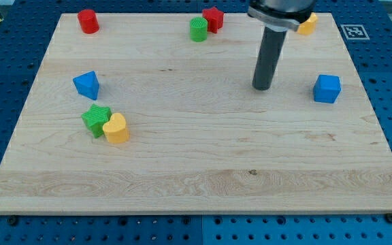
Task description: Separate green star and yellow heart
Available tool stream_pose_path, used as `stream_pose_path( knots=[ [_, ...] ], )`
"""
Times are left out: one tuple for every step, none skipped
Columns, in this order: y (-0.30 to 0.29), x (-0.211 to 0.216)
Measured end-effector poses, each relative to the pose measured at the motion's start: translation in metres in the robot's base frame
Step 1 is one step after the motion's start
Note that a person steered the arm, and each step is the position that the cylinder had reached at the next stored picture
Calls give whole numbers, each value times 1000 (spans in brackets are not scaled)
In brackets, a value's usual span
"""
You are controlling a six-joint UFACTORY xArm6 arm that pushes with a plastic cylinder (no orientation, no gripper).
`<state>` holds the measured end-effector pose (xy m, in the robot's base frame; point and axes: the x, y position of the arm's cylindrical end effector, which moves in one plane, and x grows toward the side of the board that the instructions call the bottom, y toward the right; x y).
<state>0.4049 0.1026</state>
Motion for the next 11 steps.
stream_pose_path(
  knots=[
    [-64, 0],
    [-137, 0],
    [-183, 11],
    [-202, 47],
    [-240, 51],
    [-241, 49],
    [-241, 49],
    [-244, 49],
    [-248, 57],
    [-258, 65],
    [-259, 71]
  ],
)
